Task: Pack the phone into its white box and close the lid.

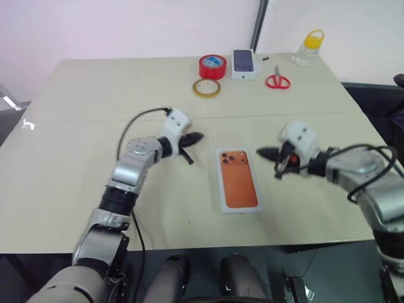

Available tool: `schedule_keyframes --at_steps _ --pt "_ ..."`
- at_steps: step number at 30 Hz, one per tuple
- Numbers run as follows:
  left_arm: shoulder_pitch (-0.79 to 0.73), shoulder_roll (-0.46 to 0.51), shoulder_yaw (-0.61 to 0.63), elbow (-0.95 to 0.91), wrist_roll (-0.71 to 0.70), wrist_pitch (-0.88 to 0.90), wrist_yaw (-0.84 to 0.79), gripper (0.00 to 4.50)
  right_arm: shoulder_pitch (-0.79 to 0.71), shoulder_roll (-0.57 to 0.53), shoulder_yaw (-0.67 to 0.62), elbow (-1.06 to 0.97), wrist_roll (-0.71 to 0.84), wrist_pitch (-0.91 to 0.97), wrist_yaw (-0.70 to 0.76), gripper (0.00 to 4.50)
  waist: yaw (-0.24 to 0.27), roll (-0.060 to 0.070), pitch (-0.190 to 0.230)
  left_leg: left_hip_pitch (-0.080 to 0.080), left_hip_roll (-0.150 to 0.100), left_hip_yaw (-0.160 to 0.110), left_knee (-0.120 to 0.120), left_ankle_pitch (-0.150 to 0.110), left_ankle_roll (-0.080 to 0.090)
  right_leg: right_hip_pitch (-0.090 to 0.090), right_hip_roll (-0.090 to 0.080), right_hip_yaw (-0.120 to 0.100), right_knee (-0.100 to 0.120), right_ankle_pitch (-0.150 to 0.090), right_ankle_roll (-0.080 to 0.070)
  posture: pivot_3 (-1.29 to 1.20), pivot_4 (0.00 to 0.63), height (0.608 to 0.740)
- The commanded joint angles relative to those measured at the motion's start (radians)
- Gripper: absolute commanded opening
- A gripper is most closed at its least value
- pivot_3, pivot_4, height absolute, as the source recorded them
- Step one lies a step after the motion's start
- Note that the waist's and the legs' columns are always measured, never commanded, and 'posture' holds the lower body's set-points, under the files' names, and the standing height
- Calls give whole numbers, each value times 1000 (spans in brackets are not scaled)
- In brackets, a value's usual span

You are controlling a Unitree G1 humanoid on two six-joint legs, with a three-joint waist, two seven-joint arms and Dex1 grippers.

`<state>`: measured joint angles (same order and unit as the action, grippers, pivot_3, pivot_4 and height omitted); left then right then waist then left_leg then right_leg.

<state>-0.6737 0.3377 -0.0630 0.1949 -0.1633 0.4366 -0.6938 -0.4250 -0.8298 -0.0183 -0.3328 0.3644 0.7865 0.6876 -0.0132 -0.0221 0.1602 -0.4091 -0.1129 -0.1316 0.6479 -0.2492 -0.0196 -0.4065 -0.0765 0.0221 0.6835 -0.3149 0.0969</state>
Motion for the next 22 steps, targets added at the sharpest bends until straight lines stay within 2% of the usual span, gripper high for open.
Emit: schedule_keyframes --at_steps 1,4,9,15,22 --pt "57 74 134 -89 -40 5 46 25 -51 37 -39 118 -34 -100 -23 18 -2 0 0 0 0 0 0 0 0 0 0 0 -1 0 0 0 150 740" --pt "162 152 215 -135 -45 -3 62 25 -89 56 -52 225 -42 -154 -13 18 -4 0 0 0 0 0 -1 0 0 0 0 0 -1 0 0 0 150 740" --pt "308 211 301 -234 -80 11 74 25 -105 72 -78 357 -31 -226 37 18 2 0 0 0 0 1 0 0 0 0 0 0 0 0 0 0 150 740" --pt "455 217 363 -348 -125 61 110 25 -81 75 -71 413 -10 -274 131 18 -2 1 0 0 0 1 -1 0 0 0 -1 0 -1 0 0 0 150 740" --pt "492 211 360 -379 -147 81 145 25 -66 81 -65 403 -9 -275 179 18 -1 1 0 0 0 1 -1 0 0 0 0 1 0 0 0 0 150 740"
